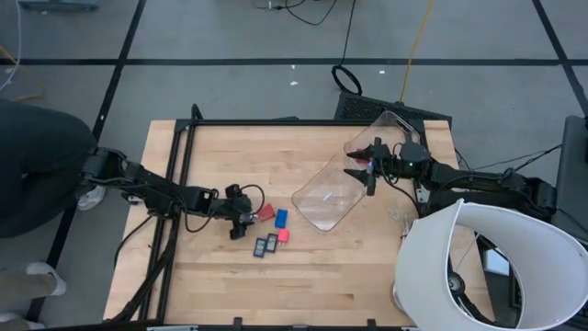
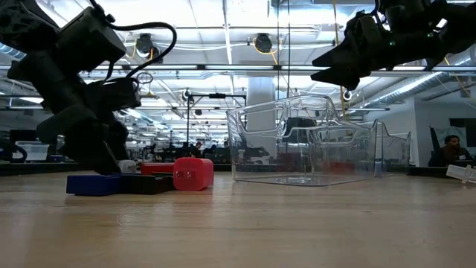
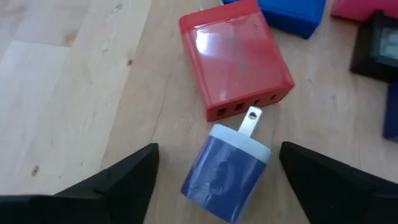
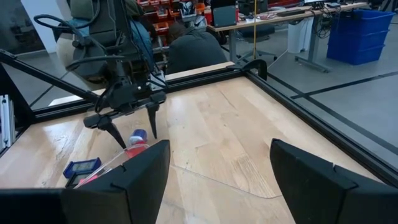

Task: Pick & Place Office items
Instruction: Put the purple charger adapter into the right transparent bin

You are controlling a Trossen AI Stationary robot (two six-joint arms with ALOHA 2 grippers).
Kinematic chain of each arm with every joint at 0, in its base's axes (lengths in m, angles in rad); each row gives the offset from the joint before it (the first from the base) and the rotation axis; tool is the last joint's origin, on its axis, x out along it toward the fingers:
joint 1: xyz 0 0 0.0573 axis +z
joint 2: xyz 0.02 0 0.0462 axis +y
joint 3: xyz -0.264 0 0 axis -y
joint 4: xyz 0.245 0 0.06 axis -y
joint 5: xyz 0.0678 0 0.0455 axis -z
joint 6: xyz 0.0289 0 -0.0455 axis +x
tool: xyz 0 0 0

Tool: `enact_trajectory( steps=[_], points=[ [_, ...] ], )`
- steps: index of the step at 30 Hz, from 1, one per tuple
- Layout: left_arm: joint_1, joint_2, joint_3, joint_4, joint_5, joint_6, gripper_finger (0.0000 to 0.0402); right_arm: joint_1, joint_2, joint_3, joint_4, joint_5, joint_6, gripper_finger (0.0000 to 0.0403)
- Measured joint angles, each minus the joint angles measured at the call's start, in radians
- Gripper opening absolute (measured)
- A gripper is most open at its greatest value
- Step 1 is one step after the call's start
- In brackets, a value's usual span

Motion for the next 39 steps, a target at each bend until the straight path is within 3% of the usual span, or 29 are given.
enact_trajectory(
  steps=[8,15,30,36,39],
  points=[
    [0.0,-0.001,0.002,-0.035,0.067,0.015,0.0214,0.0,0.0,0.0,-0.001,0.0,0.0,0.0265],
    [0.0,-0.001,0.001,-0.047,0.073,0.007,0.0158,0.0,0.0,0.0,-0.001,0.0,0.0,0.0265],
    [0.001,-0.058,-0.004,-0.007,0.057,0.09,0.0134,0.0,0.001,0.0,0.0,0.0,0.0,0.0265],
    [0.001,-0.202,-0.004,0.056,-0.055,0.114,0.0134,0.028,0.041,0.0,0.05,0.0,-0.008,0.0265],
    [0.002,-0.254,-0.004,0.184,-0.137,0.16,0.0135,0.056,0.098,0.0,0.127,0.003,-0.016,0.0265]
  ],
)
